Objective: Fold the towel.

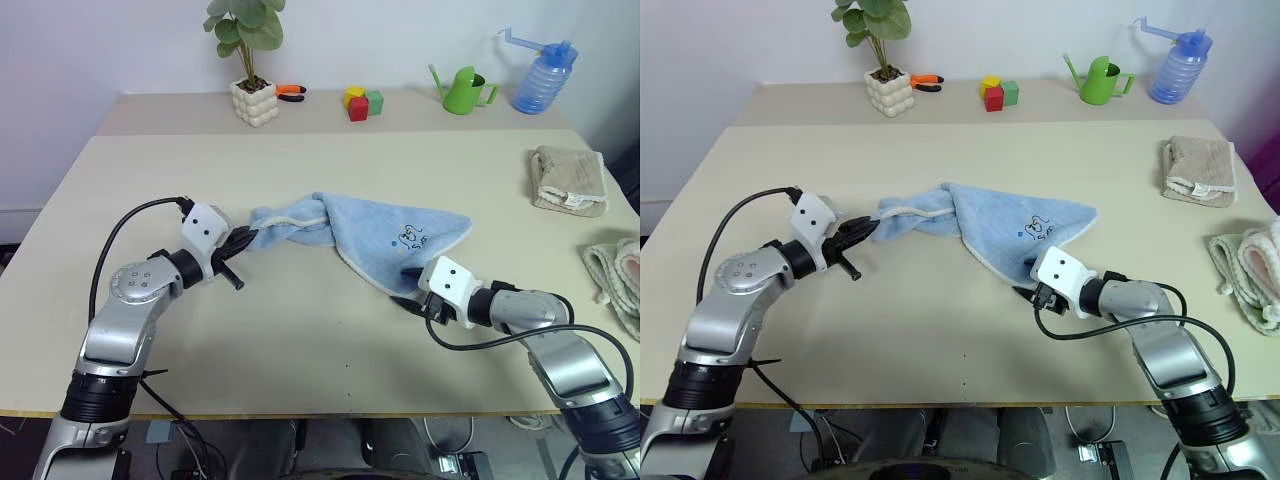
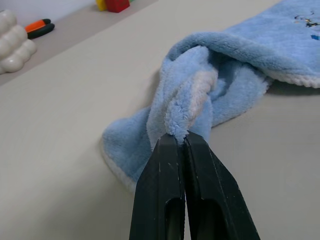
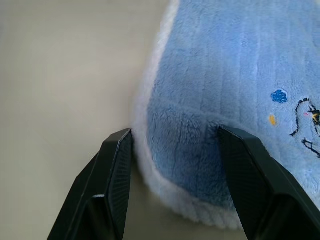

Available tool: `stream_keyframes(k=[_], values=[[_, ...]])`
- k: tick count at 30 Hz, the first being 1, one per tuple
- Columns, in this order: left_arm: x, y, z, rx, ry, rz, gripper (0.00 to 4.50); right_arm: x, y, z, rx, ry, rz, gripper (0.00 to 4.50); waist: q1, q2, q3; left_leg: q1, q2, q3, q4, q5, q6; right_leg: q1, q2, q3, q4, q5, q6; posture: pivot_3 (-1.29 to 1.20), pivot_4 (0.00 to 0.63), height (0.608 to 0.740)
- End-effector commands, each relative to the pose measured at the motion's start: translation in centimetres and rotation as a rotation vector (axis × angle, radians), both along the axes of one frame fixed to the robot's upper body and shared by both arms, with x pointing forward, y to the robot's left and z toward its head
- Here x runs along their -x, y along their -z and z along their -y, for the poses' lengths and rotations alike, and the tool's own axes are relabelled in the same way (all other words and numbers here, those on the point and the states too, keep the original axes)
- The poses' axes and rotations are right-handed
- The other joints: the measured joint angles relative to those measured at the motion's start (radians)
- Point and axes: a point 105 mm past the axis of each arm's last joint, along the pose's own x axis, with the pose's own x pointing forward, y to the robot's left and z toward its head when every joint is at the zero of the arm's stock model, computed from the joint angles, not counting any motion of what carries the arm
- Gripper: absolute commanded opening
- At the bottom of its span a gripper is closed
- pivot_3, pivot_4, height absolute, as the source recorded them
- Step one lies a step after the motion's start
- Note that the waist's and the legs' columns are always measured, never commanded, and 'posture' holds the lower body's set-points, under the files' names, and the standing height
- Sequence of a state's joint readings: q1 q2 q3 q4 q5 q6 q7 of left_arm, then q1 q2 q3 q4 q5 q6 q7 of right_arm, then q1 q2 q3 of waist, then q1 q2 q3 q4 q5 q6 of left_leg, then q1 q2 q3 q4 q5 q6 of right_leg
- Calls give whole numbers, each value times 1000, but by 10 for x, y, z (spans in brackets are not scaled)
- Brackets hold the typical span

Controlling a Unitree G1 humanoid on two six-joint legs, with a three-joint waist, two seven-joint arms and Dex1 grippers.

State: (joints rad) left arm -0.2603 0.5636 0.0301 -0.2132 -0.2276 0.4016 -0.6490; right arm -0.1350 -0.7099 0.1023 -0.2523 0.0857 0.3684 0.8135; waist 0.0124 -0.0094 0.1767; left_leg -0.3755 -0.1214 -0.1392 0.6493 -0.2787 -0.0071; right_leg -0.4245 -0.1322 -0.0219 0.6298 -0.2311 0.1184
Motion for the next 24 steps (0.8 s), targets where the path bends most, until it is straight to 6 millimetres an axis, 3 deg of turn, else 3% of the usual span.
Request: stream_keyframes(k=[1,5,6,8,11,12,20,24], values=[[3,-11,4,-6,22,51,0,4,8,1,-12,3,-93,2662,0,0,0,0,0,0,0,0,0,0,0,0,0,0,0,0,150,732],[3,-10,4,-7,23,48,0,9,12,1,-32,6,-151,2662,1,-1,-1,0,0,0,0,0,0,0,0,0,0,0,0,0,150,732],[4,-10,3,-8,24,48,0,8,12,1,-44,19,-158,2430,1,-1,-1,0,0,0,0,0,0,0,0,0,0,0,0,0,150,732],[5,-10,3,-9,25,46,0,7,10,2,-58,44,-162,1844,1,-1,-1,0,0,0,0,0,0,0,0,0,0,0,0,0,150,732],[5,-9,2,-8,25,43,0,6,8,3,-74,68,-163,314,1,-1,-1,0,0,0,0,0,0,0,0,0,0,0,0,0,150,732],[5,-9,2,-8,25,43,0,6,7,3,-76,71,-162,28,1,-1,-1,0,0,0,0,0,0,0,0,0,0,0,0,0,150,732],[3,-14,-7,-20,-1,63,0,-7,-16,14,-42,100,-43,28,2,-1,-1,0,0,0,0,0,0,1,0,0,0,0,0,0,150,732],[-10,-42,-11,24,-39,169,0,-28,-53,24,-28,131,115,28,1,0,0,0,0,0,0,0,0,0,0,0,0,0,0,0,150,732]])
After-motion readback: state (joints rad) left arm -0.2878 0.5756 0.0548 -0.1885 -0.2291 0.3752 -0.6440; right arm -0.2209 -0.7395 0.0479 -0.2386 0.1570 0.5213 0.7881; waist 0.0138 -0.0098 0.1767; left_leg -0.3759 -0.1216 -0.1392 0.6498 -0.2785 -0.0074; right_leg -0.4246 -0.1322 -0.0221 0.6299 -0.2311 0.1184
